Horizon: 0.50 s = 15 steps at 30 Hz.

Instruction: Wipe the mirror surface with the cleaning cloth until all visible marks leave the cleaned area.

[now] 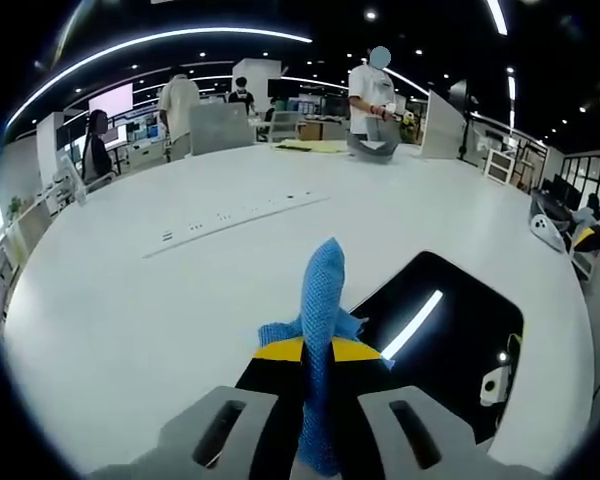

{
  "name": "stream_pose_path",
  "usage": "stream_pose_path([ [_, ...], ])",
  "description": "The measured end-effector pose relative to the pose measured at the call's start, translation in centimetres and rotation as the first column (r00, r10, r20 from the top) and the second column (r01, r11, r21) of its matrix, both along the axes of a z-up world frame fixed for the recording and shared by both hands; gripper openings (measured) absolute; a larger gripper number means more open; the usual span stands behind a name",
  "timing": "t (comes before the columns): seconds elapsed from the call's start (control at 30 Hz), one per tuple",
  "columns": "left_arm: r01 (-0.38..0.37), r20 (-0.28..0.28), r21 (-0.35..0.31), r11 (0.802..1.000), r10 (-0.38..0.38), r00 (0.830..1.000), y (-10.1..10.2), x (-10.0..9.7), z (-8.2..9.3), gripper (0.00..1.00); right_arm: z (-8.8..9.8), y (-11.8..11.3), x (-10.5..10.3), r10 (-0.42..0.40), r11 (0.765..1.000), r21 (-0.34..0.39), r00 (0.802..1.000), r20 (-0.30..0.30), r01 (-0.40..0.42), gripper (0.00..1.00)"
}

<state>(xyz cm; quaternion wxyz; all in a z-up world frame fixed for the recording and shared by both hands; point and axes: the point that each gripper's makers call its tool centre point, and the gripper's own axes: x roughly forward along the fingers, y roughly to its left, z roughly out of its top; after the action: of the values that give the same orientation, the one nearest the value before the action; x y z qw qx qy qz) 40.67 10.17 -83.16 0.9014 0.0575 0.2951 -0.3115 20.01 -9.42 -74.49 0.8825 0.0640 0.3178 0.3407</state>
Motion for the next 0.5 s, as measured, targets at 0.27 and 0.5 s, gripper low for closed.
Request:
stream_pose_path([
  [0.27, 0.008, -0.002, -0.002, 1.000, -0.008, 1.000, -0.7, -0.1, 0.0, 0.05, -0.1, -0.1, 0.0, -0.004, 1.000, 0.001, 1.000, 0.001, 0.004, 0.94],
  [0.5, 0.008, -0.008, -0.011, 1.000, -0.008, 1.000, -1.3, -0.1, 0.0, 0.05, 0.0, -0.3, 0.0, -0.012, 1.000, 0.006, 1.000, 0.004, 0.012, 0.94],
])
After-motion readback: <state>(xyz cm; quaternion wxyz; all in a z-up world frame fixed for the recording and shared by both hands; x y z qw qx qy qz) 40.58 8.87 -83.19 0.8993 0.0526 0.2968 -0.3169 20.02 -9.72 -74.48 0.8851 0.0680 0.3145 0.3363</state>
